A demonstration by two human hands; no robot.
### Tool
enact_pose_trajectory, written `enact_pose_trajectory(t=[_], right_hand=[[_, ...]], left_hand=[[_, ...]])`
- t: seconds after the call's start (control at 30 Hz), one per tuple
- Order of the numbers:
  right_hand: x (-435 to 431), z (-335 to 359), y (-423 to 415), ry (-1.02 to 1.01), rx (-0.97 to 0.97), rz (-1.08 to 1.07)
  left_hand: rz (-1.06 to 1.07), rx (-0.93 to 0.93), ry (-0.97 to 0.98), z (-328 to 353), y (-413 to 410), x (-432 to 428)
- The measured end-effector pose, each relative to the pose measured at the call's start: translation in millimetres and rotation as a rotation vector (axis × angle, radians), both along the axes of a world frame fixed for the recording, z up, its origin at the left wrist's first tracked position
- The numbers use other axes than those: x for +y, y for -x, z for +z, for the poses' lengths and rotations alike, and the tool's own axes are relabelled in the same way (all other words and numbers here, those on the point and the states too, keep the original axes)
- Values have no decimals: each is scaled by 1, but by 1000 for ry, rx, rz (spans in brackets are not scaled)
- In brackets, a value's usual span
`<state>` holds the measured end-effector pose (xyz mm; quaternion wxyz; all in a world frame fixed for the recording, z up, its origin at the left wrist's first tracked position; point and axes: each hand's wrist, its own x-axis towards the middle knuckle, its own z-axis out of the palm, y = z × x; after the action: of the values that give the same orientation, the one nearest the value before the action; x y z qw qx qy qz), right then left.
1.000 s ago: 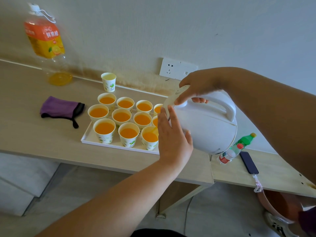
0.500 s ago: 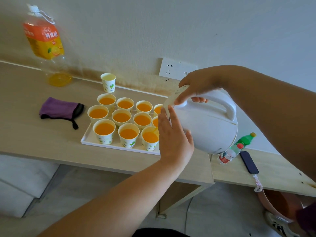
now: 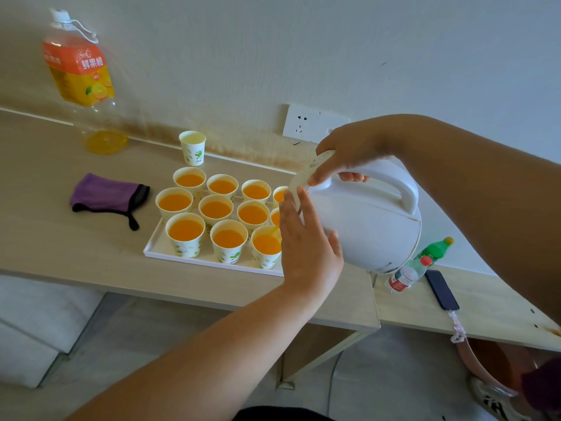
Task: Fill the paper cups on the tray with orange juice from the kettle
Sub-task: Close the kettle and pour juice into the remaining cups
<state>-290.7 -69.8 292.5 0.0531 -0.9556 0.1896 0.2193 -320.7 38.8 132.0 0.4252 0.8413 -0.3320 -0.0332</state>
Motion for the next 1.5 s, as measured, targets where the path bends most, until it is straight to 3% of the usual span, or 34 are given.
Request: enact_pose_trajectory(t=[1.5], right_hand=[[8, -11, -17, -27, 39, -16]], left_hand=[[-9, 29, 31, -11, -8, 10]])
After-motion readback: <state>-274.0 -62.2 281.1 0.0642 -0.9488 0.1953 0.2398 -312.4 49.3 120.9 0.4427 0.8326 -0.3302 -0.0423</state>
